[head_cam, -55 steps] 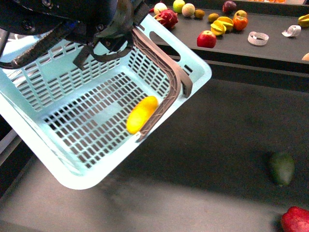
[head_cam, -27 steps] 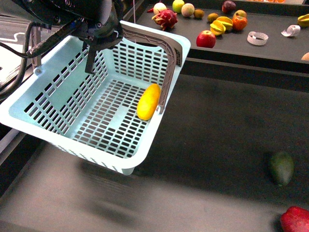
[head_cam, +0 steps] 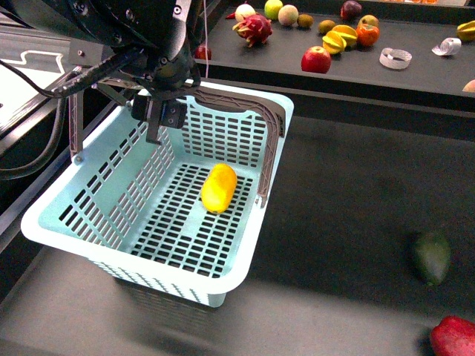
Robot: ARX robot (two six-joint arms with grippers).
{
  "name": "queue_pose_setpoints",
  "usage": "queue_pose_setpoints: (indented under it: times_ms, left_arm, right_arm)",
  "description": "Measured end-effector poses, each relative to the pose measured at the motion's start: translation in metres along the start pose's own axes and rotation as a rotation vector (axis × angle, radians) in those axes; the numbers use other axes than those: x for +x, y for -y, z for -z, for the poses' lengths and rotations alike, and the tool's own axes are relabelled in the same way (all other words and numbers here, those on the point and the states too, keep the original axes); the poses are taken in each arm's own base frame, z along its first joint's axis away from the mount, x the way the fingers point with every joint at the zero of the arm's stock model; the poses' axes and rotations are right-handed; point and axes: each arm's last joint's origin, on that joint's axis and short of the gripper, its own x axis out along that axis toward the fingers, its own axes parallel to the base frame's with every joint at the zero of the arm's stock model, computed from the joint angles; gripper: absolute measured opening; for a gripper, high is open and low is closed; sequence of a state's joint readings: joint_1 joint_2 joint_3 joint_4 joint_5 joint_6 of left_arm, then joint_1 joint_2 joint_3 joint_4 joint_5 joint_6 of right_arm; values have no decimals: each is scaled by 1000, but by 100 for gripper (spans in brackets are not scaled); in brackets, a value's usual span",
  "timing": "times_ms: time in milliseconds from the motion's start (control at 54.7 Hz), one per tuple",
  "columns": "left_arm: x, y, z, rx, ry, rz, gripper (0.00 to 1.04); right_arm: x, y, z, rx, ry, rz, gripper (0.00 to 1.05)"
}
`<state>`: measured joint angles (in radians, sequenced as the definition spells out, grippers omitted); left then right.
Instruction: Pick mango with right arm and hold basket with left
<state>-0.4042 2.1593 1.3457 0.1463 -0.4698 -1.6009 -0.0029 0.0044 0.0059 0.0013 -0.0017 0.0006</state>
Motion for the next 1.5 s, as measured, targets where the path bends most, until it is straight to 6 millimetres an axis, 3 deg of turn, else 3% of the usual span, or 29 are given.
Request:
queue_pose_setpoints:
  times_ms: [164,603,877,950,1060,1206,1352,1498]
  left_arm:
    - [-37,2,-18,25,63,22,98]
    - [-136,-26,-87,243,359,75,97]
    - [-141,-29,-91,325,362,72,96]
    - [-138,-40,-97,514,209,291,83]
    - [-151,-65,-112,873,237,509,63]
    - [-175,-88,-134,1175,374,532,32]
    - [-187,-113,-144,1242,378,514,1]
    - [-199,-127,-152,1252,387,512,2]
  right_arm:
    - [0,0,0,0,0,0,97]
    - [0,0,0,0,0,0,97]
    - [0,0,0,0,0,0,97]
    - [0,0,0,0,0,0,97]
    - [0,0,0,0,0,0,97]
    - [0,0,0,0,0,0,97]
    - [0,0,0,0,0,0,97]
    - [0,0,0,0,0,0,97]
